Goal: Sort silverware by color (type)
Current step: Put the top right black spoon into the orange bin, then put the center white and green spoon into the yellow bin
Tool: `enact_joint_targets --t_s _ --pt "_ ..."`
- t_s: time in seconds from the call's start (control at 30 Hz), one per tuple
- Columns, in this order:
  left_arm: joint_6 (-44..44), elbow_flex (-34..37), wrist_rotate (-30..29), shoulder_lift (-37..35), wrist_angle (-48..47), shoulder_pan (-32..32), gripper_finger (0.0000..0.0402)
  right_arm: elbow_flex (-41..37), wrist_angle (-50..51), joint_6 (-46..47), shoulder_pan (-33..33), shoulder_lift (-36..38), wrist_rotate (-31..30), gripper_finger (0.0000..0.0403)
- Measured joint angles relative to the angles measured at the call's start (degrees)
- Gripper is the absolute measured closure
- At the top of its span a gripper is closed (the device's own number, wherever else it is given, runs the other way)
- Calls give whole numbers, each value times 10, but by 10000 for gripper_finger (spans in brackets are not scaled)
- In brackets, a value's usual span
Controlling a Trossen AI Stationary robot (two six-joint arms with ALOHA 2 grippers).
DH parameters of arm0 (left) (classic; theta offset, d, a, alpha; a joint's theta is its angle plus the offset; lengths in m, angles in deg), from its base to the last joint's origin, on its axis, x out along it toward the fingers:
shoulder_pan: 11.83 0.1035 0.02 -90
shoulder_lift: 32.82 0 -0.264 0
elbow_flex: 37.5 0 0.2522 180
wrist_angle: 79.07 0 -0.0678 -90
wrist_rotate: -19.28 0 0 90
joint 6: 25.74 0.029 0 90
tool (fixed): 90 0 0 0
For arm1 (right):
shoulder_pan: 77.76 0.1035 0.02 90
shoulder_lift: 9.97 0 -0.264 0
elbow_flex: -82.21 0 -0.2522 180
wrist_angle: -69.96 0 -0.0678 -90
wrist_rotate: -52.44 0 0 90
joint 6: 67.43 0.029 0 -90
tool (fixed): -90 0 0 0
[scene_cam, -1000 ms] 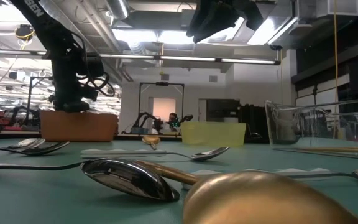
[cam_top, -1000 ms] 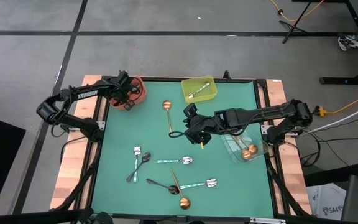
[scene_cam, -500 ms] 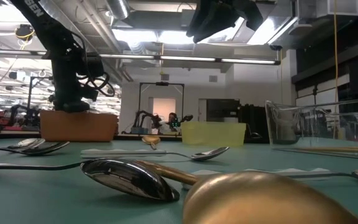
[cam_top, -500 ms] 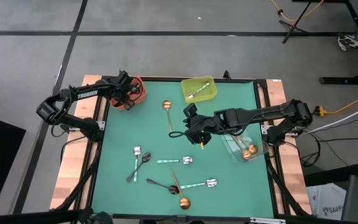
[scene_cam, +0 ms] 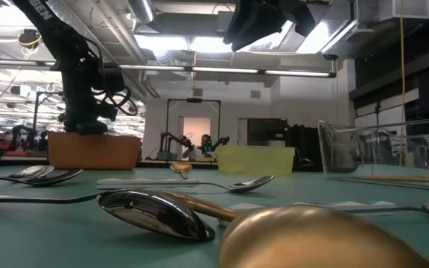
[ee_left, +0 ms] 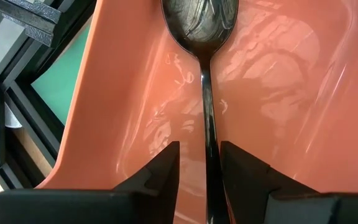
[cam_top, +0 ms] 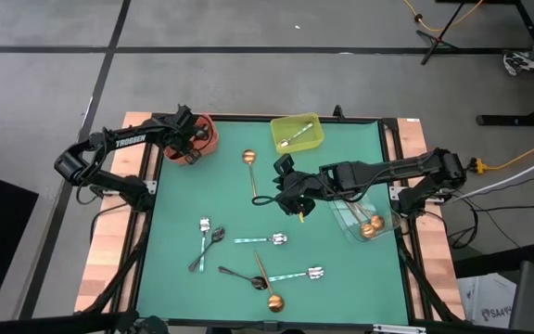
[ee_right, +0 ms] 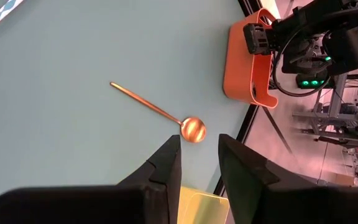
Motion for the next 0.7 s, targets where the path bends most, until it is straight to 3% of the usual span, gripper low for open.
enact_joint_targets --t_s 0.53,0.7 --pt "-19 0 4 -81 -5 0 291 0 0 16 0 0 0 304" --pt "-34 0 44 -117 -5 0 291 0 0 41 0 0 0 303"
